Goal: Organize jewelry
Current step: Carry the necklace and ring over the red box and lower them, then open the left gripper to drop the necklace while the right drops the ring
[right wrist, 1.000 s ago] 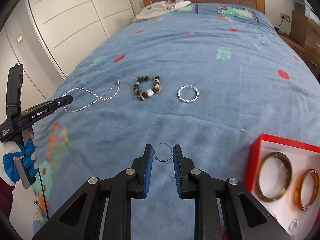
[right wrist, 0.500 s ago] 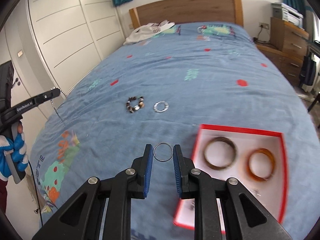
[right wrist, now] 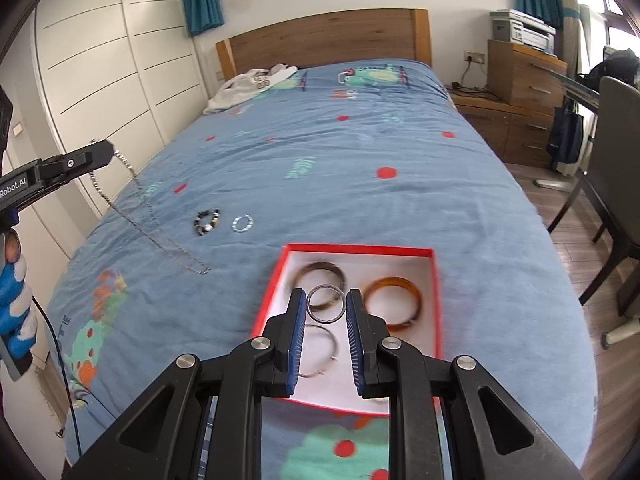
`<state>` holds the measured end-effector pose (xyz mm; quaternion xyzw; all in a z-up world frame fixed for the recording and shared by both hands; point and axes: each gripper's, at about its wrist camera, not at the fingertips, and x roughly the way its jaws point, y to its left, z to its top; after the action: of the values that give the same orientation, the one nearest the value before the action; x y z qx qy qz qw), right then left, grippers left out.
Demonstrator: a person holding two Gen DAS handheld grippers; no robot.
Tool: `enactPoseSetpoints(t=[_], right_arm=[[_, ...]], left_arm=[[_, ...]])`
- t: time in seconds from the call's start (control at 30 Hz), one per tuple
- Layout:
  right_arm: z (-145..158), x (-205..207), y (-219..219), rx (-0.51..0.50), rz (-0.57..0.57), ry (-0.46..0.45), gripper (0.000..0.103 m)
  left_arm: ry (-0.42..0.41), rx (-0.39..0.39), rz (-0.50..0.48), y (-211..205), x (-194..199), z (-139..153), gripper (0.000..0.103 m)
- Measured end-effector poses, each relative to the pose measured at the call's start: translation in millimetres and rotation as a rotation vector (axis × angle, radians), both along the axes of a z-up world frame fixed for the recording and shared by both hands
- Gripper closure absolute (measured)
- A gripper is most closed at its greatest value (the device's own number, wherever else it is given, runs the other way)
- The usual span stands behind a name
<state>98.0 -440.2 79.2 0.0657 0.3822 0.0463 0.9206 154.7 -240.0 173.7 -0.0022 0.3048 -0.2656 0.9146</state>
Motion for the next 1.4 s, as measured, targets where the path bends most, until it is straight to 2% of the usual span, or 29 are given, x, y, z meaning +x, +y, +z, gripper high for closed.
enactPoseSetpoints(t=[0.17,0.37,0.7,1.0,1.17,1.4], right_arm=[[-14,0,-21,0.007,-0.009,0.014,0.083],[-51,12,-41,0.043,-0.008,0.064,0.083],[-100,53,-51,0.068,0.036,0.133,0.083],[-128,100,-52,0.064,0.067,0.203,0.083],[-141,113,-48,0.045,0.086,0.236,0.083],[-147,119,-47,0.002,0.090,0.243,0.082]], left_arm=[[0.035,0.041,-0.069,-61,8,-22,0.096],[0.061,0.101,-0.083,-105,31,-55,0.096],[0.120,0.163,-0.044,-120,74,-104,0.096],[0.220,0.215,-0.027,-124,94,-165,0.096],[0.239,0.245,-0.034,-126,101,-186,0.095],[0.286,0.239,-0.027,-121,106,-207,0.095]])
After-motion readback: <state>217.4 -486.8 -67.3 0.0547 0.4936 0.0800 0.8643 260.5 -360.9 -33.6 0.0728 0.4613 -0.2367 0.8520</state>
